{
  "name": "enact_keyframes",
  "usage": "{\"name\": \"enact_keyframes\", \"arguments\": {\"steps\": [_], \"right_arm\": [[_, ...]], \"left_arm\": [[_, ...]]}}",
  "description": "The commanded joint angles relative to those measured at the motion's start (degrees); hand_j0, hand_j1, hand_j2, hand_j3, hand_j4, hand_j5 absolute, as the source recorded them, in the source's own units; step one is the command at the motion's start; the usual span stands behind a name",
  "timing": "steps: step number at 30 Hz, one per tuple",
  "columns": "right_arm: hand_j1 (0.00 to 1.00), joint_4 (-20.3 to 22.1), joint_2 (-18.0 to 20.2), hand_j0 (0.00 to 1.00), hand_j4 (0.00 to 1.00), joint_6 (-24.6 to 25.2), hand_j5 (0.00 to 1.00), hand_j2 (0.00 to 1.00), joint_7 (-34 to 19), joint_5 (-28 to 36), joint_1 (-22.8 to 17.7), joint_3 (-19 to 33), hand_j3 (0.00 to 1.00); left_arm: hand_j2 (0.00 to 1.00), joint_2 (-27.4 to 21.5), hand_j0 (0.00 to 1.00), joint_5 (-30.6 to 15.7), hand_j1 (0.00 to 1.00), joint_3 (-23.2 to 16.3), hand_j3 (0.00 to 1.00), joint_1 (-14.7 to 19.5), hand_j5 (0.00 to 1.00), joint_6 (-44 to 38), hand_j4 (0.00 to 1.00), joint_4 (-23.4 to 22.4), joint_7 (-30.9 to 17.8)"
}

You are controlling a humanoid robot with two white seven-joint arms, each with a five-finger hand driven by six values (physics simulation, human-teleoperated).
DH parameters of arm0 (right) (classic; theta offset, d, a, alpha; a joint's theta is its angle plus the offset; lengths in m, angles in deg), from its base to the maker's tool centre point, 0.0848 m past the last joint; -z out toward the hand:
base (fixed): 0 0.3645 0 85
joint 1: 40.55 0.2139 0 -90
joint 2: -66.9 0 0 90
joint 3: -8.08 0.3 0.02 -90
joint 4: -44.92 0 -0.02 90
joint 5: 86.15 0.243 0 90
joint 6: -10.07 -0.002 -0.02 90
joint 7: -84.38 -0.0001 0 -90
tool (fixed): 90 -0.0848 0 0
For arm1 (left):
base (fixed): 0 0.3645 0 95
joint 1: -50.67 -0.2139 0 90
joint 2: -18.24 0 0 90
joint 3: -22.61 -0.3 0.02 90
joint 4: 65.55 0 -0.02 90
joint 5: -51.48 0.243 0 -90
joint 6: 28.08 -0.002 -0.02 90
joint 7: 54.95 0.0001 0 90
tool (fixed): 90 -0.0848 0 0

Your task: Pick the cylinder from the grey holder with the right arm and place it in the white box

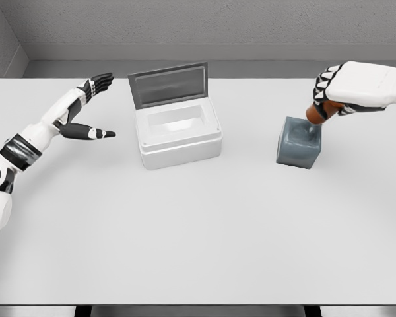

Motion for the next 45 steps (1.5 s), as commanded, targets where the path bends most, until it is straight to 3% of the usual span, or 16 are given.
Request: {"name": "enact_keyframes", "arguments": {"steps": [1,45], "right_arm": [[0.21,0.7,0.4,0.21,0.21,0.2,0.21,0.21,0.1,0.6,0.2,0.2,0.21],[0.24,1.0,-12.1,0.24,0.24,0.2,0.24,0.24,-0.7,0.5,4.1,-0.8,0.24]], "left_arm": [[1.0,0.0,1.0,-0.4,1.0,0.0,1.0,0.0,1.0,-0.1,1.0,0.1,0.0],[1.0,0.0,1.0,0.1,1.0,1.6,1.0,0.2,1.0,-0.1,1.0,-0.4,0.2]]}}
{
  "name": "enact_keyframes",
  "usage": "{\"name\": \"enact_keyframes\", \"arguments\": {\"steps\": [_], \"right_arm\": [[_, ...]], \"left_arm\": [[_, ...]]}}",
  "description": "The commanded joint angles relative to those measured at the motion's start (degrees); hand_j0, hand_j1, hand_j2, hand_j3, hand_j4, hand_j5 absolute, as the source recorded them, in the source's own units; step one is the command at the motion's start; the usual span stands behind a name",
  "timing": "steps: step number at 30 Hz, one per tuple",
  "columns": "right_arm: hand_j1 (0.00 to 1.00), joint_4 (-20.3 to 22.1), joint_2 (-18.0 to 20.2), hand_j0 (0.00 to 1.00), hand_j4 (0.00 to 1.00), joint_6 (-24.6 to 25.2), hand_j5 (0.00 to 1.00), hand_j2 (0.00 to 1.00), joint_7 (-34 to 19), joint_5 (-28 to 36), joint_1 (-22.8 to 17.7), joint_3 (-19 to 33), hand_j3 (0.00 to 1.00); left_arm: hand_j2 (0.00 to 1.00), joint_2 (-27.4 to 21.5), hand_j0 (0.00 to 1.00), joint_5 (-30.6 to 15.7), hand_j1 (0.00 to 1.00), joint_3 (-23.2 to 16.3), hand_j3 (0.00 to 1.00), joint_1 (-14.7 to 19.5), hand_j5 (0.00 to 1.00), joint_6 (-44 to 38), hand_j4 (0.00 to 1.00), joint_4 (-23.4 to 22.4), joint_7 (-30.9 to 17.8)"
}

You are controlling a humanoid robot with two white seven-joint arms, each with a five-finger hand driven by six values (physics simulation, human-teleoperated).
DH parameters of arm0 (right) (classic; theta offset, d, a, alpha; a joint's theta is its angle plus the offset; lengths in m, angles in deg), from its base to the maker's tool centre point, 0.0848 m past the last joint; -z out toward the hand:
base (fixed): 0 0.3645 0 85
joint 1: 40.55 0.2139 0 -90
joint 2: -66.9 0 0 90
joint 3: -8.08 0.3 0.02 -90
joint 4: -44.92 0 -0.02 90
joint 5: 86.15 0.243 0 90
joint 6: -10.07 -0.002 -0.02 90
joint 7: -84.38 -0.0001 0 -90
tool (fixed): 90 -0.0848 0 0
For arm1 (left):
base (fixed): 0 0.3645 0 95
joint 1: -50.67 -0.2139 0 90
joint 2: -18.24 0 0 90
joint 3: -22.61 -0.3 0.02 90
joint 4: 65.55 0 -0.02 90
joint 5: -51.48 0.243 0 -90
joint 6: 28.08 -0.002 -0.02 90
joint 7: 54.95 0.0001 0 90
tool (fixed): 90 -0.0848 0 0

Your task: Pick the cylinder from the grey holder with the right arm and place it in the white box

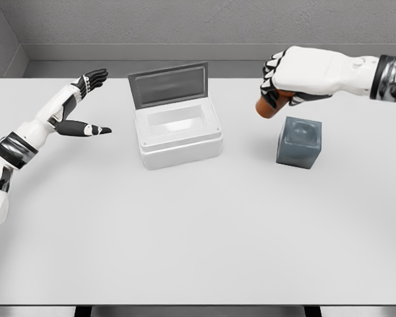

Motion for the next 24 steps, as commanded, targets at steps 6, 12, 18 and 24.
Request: {"name": "enact_keyframes", "arguments": {"steps": [6,12,18,24], "right_arm": [[0.24,-0.7,-2.9,0.24,0.24,0.2,0.24,0.24,-0.9,0.1,0.2,0.0,0.24],[0.24,-2.8,-7.0,0.24,0.24,0.2,0.24,0.24,-2.3,-0.2,1.1,-0.9,0.24],[0.24,-6.5,-10.8,0.24,0.24,0.2,0.24,0.24,-3.5,-0.6,3.2,-3.5,0.24],[0.24,-14.8,-18.3,0.24,0.24,0.2,0.24,0.24,-4.0,-4.3,6.2,-5.2,0.24]], "left_arm": [[1.0,0.0,1.0,-0.4,1.0,0.0,1.0,0.0,1.0,-0.1,1.0,-0.1,0.0],[1.0,-0.1,1.0,-0.4,1.0,0.0,1.0,0.0,1.0,-0.1,1.0,-0.1,0.0],[1.0,-0.1,1.0,-0.4,1.0,0.0,1.0,0.0,1.0,-0.1,1.0,-0.1,0.0],[1.0,-0.1,1.0,-0.4,1.0,0.0,1.0,0.0,1.0,-0.1,1.0,-0.1,0.0]]}}
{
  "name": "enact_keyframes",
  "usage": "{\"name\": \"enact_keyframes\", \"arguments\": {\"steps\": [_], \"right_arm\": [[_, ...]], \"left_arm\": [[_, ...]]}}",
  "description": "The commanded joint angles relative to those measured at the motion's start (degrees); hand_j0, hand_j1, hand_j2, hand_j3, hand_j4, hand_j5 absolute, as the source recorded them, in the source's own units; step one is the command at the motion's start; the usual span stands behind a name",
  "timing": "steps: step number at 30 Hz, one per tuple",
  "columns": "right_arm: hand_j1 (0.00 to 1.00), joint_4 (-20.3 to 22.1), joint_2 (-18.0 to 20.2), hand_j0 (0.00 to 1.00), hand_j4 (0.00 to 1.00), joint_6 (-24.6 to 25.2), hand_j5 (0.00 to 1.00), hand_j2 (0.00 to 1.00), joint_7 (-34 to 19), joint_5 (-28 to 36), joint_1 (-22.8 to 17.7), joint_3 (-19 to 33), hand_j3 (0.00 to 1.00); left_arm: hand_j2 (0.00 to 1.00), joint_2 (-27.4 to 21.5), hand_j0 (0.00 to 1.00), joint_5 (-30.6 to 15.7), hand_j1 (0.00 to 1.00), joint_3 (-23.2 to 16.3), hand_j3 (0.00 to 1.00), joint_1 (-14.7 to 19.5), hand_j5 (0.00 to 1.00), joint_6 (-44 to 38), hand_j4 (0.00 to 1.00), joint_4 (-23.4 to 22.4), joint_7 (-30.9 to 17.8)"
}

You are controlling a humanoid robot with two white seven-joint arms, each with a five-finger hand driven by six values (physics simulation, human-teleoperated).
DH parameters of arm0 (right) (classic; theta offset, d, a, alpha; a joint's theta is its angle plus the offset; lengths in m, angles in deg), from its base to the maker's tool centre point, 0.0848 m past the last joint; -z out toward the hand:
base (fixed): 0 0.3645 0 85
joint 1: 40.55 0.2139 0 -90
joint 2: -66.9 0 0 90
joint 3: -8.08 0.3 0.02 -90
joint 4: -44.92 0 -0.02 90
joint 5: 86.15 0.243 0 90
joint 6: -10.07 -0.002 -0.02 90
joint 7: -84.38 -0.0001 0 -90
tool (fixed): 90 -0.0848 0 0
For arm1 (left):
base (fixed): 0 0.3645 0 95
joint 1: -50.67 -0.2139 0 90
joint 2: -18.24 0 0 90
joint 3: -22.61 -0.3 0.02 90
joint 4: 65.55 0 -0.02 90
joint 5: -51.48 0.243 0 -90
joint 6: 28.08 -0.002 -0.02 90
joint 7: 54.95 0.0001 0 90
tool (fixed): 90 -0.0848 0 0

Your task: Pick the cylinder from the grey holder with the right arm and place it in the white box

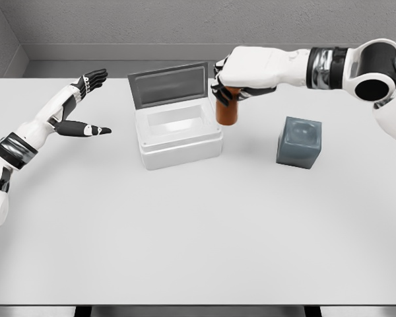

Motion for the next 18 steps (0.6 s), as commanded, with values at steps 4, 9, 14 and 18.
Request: {"name": "enact_keyframes", "arguments": {"steps": [4,9,14,18], "right_arm": [[0.24,-9.9,-8.2,0.24,0.24,0.2,0.24,0.24,-0.5,-3.9,1.7,-0.5,0.24],[1.0,-15.6,-10.0,1.0,1.0,0.2,1.0,1.0,0.3,-3.5,1.2,5.9,1.0],[1.0,-5.7,-0.6,1.0,1.0,0.2,1.0,1.0,7.1,-3.4,-2.7,8.2,1.0],[1.0,2.3,9.5,1.0,1.0,0.2,1.0,1.0,7.1,3.1,-7.8,9.6,1.0]], "left_arm": [[1.0,-0.1,1.0,-0.4,1.0,0.0,1.0,0.0,1.0,-0.1,1.0,0.0,0.0],[1.0,-0.1,1.0,-0.4,1.0,0.0,1.0,0.0,1.0,-0.1,1.0,0.0,0.0],[1.0,-0.2,1.0,-0.4,1.0,0.0,1.0,0.0,1.0,-0.1,1.0,0.0,0.0],[1.0,-0.1,1.0,-0.4,1.0,0.0,1.0,0.0,1.0,-0.1,1.0,0.0,0.0]]}}
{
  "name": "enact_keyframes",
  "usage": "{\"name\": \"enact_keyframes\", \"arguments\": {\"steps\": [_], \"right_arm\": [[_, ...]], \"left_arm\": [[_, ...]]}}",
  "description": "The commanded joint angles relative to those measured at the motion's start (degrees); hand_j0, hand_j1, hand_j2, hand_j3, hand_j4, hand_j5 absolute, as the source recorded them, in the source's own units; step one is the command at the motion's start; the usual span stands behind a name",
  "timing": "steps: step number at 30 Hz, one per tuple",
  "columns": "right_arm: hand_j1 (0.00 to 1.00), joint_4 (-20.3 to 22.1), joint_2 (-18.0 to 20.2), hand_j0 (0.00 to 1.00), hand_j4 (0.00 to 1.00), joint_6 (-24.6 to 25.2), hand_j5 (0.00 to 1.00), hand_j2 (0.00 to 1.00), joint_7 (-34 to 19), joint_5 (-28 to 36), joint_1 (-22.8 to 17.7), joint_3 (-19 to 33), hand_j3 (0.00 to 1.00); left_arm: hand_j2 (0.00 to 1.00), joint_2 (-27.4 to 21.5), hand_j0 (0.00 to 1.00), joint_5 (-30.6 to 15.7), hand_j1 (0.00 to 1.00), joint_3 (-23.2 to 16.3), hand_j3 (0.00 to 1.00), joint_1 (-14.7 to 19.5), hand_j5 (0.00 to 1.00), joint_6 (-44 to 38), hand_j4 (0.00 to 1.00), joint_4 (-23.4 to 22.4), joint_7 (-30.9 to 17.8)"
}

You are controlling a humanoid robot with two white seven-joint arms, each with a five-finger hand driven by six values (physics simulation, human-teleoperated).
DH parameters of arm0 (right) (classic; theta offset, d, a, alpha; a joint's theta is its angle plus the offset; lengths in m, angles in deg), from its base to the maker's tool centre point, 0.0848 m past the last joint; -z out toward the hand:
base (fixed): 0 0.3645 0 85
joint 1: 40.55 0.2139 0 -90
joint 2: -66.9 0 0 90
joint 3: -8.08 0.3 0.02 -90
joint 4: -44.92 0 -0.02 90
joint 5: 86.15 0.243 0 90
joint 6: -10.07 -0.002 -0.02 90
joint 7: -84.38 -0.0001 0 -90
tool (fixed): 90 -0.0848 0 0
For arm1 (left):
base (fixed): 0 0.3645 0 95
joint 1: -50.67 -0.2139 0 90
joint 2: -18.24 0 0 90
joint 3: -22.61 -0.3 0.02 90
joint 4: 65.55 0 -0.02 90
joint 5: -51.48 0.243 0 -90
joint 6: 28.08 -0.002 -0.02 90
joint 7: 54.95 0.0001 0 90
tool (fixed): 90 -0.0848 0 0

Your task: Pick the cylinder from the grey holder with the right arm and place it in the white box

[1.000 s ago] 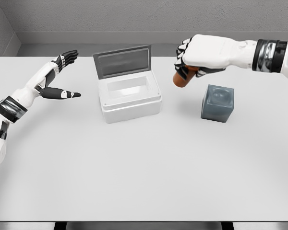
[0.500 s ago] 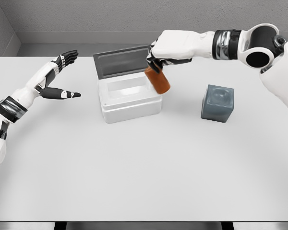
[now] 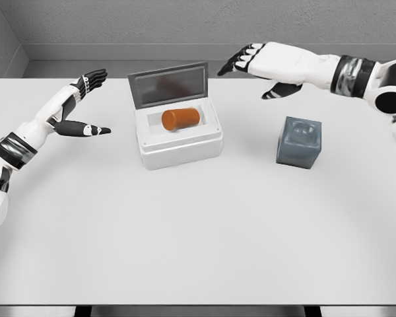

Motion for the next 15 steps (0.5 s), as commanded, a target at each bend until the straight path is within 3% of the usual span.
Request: {"name": "enact_keyframes", "arguments": {"steps": [1,5,9,11,13,14,15], "right_arm": [[1.0,4.3,5.1,1.0,1.0,0.2,1.0,1.0,0.6,3.1,-0.5,2.3,1.0],[1.0,7.2,9.2,1.0,1.0,0.2,1.0,1.0,0.6,3.6,-5.2,5.8,1.0],[1.0,11.1,15.6,1.0,1.0,0.2,1.0,1.0,0.6,7.6,-8.8,8.1,1.0],[1.0,13.7,17.8,1.0,1.0,0.2,1.0,1.0,0.6,8.4,-14.0,13.7,1.0],[1.0,16.6,18.6,1.0,1.0,0.2,1.0,1.0,0.6,8.9,-21.0,22.9,1.0],[1.0,16.8,20.2,1.0,1.0,0.2,1.0,1.0,0.6,11.7,-24.3,25.7,1.0],[1.0,16.7,21.8,1.0,1.0,0.2,1.0,1.0,0.6,12.6,-24.5,25.9,1.0]], "left_arm": [[1.0,0.0,1.0,-0.4,1.0,0.0,1.0,0.0,1.0,-0.1,1.0,0.0,0.0],[1.0,0.0,1.0,-0.4,1.0,-0.1,1.0,0.0,1.0,-0.1,1.0,0.0,0.0],[1.0,0.0,1.0,-0.4,1.0,-0.1,1.0,0.1,1.0,-0.1,1.0,0.0,-0.3],[1.0,0.0,1.0,-0.4,1.0,-0.2,1.0,1.1,1.0,-0.1,1.0,-0.5,-0.7],[1.0,0.1,1.0,-0.4,1.0,-0.1,1.0,1.3,1.0,-0.1,1.0,-1.0,-1.8],[1.0,0.1,1.0,-0.4,1.0,-0.1,1.0,1.3,1.0,-0.1,1.0,-1.0,-1.8],[1.0,0.1,1.0,-0.4,1.0,-0.1,1.0,1.3,1.0,-0.1,1.0,-1.0,-1.8]]}}
